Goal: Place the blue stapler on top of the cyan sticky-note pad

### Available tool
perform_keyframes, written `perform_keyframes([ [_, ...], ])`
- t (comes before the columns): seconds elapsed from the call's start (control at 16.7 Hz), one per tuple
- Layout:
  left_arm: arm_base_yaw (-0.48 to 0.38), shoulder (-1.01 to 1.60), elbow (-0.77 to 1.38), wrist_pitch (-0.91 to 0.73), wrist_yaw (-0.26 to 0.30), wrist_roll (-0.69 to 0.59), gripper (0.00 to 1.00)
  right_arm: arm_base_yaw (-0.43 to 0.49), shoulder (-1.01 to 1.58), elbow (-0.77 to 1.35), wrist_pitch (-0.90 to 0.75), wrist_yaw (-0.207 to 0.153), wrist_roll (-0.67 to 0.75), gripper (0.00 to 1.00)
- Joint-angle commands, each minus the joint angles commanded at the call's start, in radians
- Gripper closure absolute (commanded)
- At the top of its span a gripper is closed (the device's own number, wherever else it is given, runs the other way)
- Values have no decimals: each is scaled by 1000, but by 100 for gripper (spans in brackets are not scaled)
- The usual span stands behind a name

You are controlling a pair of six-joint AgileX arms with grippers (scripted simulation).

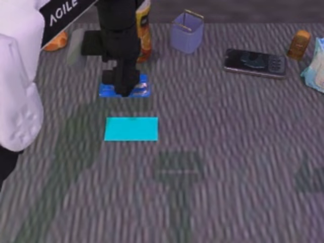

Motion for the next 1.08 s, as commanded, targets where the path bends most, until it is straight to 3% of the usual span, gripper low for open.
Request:
perform_keyframes([
  [0.24,-6,-5,-43,40,0,7,100,0,0,0,0,0,0,0],
  [0.72,3,8,-368,378,0,4,100,0,0,0,0,0,0,0],
  [1.02,3,10,-381,390,0,3,100,0,0,0,0,0,0,0],
  [1.08,3,10,-381,390,0,3,92,0,0,0,0,0,0,0],
])
